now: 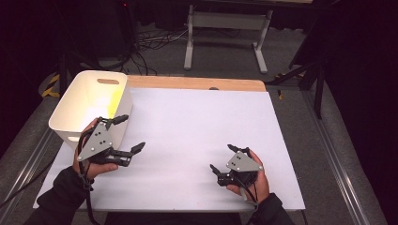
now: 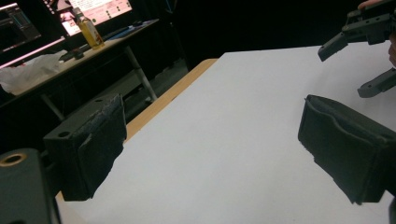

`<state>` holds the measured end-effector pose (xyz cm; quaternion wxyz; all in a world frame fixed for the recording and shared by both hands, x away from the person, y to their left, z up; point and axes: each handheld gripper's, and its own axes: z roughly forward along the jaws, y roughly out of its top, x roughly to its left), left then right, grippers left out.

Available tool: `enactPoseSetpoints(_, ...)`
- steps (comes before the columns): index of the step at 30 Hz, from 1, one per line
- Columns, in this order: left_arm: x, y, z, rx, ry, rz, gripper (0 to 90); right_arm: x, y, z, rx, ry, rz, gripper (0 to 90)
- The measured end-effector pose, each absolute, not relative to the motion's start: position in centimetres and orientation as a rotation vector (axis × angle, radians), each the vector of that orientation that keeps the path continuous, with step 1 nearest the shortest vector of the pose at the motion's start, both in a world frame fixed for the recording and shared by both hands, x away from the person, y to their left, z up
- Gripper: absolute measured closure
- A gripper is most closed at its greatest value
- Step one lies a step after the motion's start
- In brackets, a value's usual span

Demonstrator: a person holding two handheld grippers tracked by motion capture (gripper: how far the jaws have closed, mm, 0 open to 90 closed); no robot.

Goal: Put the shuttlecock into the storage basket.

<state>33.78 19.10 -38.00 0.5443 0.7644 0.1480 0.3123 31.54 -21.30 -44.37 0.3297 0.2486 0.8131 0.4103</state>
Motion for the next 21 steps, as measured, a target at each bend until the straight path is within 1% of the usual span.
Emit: enactPoseSetpoints(21, 33.4, 17.7, -39.9, 1.880, 0.309, 0.746, 8.6, 31.4, -21.1, -44.4, 0.637, 2.132, 1.067, 13.8)
